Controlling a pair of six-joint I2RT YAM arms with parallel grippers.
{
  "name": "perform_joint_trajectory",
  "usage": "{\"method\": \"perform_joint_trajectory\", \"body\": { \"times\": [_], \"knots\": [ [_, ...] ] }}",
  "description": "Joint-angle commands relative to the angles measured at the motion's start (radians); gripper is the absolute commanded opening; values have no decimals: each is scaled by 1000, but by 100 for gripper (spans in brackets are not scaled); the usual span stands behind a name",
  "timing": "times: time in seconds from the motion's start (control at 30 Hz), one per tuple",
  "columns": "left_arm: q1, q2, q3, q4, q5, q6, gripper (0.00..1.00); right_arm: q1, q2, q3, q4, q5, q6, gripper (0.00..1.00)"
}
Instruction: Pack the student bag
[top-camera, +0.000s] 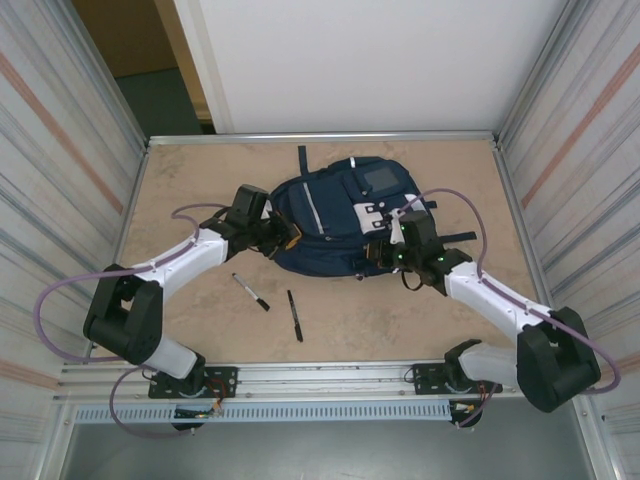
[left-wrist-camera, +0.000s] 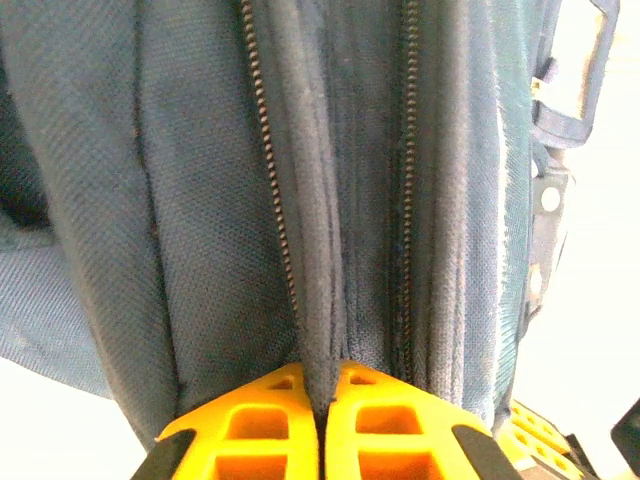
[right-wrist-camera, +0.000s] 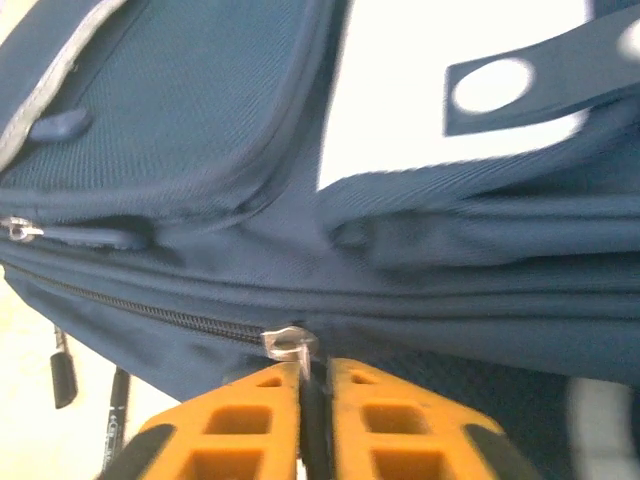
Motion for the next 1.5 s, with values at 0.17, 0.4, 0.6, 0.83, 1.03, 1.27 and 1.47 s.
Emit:
{"method": "perform_joint_trajectory", "body": {
  "times": [0.17, 0.4, 0.6, 0.83, 1.03, 1.27, 1.47],
  "knots": [
    [114, -170, 16, -199, -88, 67, 44, -69, -185, 43, -273, 171, -159, 47],
    [108, -125, 83, -210, -94, 18, 50, -68, -148, 55, -120, 2, -98, 52],
    [82, 43, 191, -201, -69, 75, 49, 24, -19, 129, -78, 1, -140, 54],
    [54, 240, 378, -206, -85, 254, 43, 127, 62, 188, -73, 63, -155, 55],
    [36, 371, 445, -231, -132, 313, 42, 165, 99, 189, -66, 15, -164, 56],
    [-42, 266, 448, -274, -230, 290, 0, 167, 164, 236, -87, -205, -275, 57],
    [-116, 156, 446, -258, -206, 246, 0, 122, 214, 240, -127, -251, -316, 61]
  ]
}}
